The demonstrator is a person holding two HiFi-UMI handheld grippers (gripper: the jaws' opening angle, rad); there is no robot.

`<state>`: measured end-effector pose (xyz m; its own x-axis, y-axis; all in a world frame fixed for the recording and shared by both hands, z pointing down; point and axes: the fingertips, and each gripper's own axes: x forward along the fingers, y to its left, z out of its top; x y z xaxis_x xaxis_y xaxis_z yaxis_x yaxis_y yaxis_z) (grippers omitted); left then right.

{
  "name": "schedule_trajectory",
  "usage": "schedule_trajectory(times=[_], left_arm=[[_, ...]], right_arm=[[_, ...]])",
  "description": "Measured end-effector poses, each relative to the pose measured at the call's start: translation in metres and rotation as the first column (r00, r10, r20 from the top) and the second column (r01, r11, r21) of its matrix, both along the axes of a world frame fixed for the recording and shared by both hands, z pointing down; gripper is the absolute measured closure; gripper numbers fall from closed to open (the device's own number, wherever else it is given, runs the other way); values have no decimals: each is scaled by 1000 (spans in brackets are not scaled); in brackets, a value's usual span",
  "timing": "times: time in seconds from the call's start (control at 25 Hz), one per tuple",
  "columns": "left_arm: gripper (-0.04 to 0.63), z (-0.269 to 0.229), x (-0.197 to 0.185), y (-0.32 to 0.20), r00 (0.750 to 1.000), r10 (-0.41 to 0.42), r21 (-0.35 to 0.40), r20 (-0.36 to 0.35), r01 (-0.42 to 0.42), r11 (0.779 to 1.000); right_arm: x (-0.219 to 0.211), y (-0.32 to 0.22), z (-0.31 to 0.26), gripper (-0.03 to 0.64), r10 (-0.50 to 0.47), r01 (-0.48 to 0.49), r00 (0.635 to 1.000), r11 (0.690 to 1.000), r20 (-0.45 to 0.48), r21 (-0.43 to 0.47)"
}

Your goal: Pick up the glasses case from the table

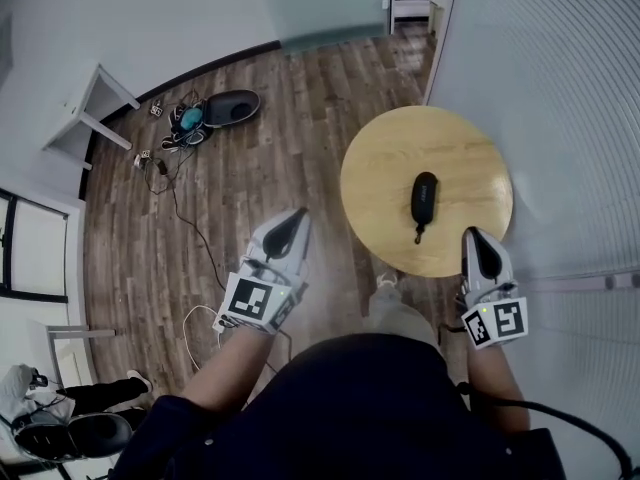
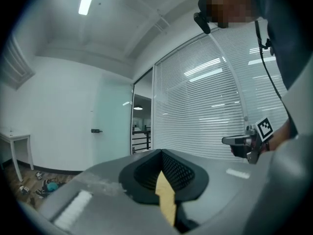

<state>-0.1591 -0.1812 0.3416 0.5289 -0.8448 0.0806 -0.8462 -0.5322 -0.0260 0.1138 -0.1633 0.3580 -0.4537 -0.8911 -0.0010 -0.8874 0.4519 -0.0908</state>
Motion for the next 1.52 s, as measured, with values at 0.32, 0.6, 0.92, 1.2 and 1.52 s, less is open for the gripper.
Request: schedule_trajectory(times=[0.32,0.6,0.92,1.2,1.52], left_arm=[[592,3,55,-110,1000,-11,-36,-10,10,999],[592,36,87,-187,997,45,-43,69,-42,998],[592,95,108,-227,986,166,-142,1,-164,976],[592,164,137,-259,964,265,-213,10,-257,943],[592,237,162,-268,949,315,-259,-10,-306,916]], right_arm=[[36,-97,11,609,-26,26,1000,999,10,-24],[47,-161,39,609,25,-26,1000,994,-9,-107],[23,-186,113,607,133,-133,991,970,-17,-204],[19,-199,219,536,218,-181,975,888,41,-423],[28,-203,315,305,273,-259,961,811,-52,-525]])
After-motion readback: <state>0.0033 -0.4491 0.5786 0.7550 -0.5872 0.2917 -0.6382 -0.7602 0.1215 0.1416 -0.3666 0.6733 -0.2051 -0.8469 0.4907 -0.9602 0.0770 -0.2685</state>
